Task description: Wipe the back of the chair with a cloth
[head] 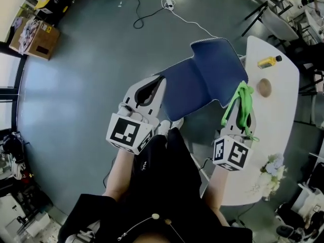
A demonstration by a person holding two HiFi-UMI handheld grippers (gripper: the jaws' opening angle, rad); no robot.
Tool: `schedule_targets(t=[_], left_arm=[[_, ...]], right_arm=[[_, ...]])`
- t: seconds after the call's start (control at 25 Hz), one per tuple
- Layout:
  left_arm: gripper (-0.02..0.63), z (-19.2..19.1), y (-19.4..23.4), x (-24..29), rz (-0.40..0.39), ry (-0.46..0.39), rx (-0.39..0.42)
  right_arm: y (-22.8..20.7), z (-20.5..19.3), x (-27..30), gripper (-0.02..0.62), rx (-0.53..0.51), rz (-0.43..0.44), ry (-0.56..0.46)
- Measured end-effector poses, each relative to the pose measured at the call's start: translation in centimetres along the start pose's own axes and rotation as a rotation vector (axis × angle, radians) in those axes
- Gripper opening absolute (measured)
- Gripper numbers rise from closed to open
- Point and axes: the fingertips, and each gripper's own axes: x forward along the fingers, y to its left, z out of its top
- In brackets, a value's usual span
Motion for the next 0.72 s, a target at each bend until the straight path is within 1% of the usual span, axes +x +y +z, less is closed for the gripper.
schedule_targets(t=[0.12, 0.28, 0.44, 0.6, 0.64, 0.72], left_arm=[[0.002, -0.9, -0.3, 0.4, 0.018, 0.017, -0.003], [0.002, -2.3, -1.3, 1.9, 0.026, 0.044, -0.001], [0.002, -2.7, -1.2, 3.6, 0.030, 0.051, -0.016], [0.002, -3.0, -0.4, 5.3, 0.048, 0.063, 0.012], [0.002, -3.4, -0.1, 5.7, 0.050, 0.070, 0.012], [0.002, -4.4, 0.7, 6.3, 0.047, 0.083, -0.016]], right_arm=[[-0.6, -1.1, 1.5, 0.044, -0.014, 0.013, 0.007], [-1.1, -2.6, 3.3, 0.044, -0.035, 0.057, 0.013], [-1.8, -3.3, 5.6, 0.044, -0.069, 0.071, 0.005], [-3.4, -3.8, 8.6, 0.044, -0.139, 0.044, -0.009], [-3.8, -4.1, 9.3, 0.044, -0.161, 0.028, -0.011], [-4.2, -4.6, 10.4, 0.044, -0.204, -0.003, -0.010]])
